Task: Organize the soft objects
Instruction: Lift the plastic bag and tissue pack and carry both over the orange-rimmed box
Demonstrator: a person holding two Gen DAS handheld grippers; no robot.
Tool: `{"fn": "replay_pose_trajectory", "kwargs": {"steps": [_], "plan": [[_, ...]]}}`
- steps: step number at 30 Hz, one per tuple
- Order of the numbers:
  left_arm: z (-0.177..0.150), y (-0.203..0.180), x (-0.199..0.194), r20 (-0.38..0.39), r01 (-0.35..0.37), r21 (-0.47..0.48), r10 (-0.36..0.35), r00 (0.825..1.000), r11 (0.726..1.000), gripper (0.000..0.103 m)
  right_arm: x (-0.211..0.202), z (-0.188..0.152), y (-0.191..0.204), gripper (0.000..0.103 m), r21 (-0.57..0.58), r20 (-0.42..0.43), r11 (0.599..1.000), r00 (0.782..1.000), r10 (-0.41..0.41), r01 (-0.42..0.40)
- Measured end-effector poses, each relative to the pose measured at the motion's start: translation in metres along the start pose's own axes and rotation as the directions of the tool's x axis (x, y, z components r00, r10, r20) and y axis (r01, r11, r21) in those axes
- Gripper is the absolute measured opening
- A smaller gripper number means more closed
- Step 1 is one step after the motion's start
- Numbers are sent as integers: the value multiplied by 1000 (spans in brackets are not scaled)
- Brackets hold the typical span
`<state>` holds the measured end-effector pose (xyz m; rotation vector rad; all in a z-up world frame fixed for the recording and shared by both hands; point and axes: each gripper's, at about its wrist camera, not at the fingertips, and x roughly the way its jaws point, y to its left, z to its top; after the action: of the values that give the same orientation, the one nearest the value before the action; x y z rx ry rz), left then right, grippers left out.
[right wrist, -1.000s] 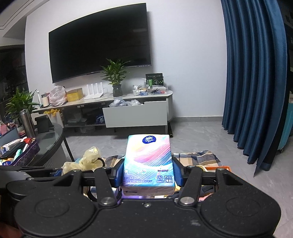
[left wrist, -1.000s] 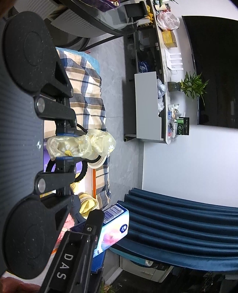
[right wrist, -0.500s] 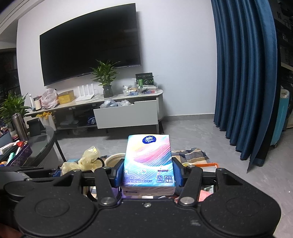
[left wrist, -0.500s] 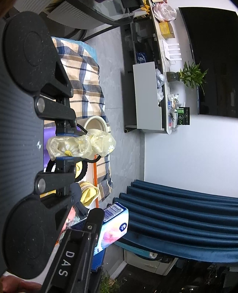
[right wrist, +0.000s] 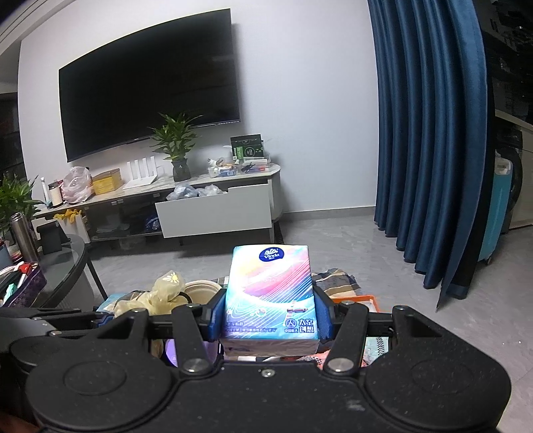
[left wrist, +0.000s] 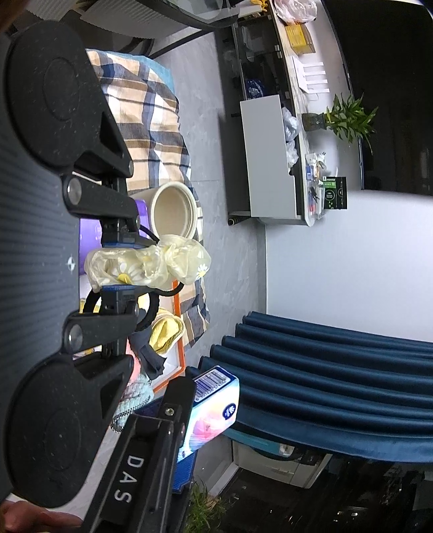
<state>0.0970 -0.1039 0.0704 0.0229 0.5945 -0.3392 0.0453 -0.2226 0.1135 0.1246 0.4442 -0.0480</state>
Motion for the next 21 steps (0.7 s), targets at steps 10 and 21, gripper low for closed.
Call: {"fn": "replay_pose_trajectory", "kwargs": {"steps": [10,21], "plan": [[-1,-9,4,-3,33,15,-33,999,999,21,-3,0,-12,64,10,5,1000,1000,-27,27],[-1,-21,9,-14,55,34,-54,998,998,21,-3,-2,-24,64,26,1,998,999,-50,50]]}}
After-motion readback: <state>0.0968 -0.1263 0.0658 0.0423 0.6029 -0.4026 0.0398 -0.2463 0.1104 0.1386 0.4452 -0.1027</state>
